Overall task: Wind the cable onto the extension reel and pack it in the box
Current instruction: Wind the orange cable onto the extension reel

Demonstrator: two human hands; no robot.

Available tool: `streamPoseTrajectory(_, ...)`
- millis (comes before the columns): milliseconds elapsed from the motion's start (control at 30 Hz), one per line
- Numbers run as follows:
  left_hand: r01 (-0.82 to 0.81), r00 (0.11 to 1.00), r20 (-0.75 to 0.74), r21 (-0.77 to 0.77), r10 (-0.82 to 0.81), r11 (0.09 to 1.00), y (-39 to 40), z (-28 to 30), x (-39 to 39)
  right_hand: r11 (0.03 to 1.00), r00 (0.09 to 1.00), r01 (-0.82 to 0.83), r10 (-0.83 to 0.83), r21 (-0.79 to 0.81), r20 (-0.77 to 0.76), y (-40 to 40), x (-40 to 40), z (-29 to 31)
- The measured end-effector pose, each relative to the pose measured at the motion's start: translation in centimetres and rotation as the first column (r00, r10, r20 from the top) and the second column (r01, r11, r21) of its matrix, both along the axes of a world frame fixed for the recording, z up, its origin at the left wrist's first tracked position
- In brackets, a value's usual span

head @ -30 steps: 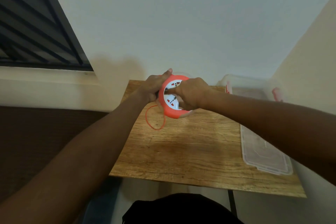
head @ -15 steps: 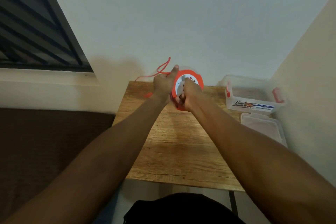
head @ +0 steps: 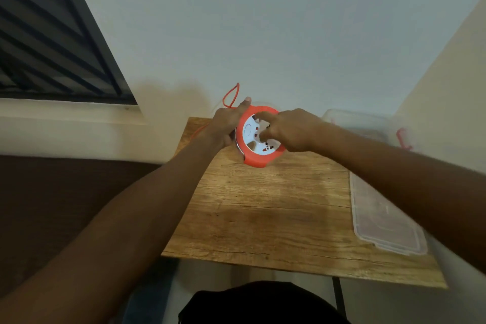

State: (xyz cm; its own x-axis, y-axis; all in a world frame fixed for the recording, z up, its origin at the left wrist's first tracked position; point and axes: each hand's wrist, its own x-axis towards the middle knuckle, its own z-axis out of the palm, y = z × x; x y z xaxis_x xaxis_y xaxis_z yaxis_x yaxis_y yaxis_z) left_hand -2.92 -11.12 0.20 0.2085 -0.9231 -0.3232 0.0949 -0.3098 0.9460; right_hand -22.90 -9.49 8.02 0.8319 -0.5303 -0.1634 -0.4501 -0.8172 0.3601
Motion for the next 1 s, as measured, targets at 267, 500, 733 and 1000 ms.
streamPoseTrajectory(267,0.212,0.971,0.099,0.065,-0.218,0.975,0.7,-0.4,0.0,0.954,0.898,-0.297,0.268,-0.031,-0.348,0.4,-0.2,0.2)
streamPoseTrajectory(500,0.221,0.969,0.094,0.073,-0.227,0.973,0.6,-0.8,0.6,0.954,0.901,-0.297,0.263,-0.05,-0.344,1.7,1.1,-0.3)
streamPoseTrajectory(733,0.21,0.978,-0.015,0.067,-0.21,0.975,0.5,-0.6,0.5,0.965,0.902,-0.241,0.181,-0.109,-0.393,2.4,2.7,0.4)
streamPoseTrajectory(1000,0.258,0.966,0.015,0.036,-0.258,0.966,0.9,0.5,0.2,0.944,0.869,-0.311,0.235,-0.111,-0.436,2.5,3.1,0.7)
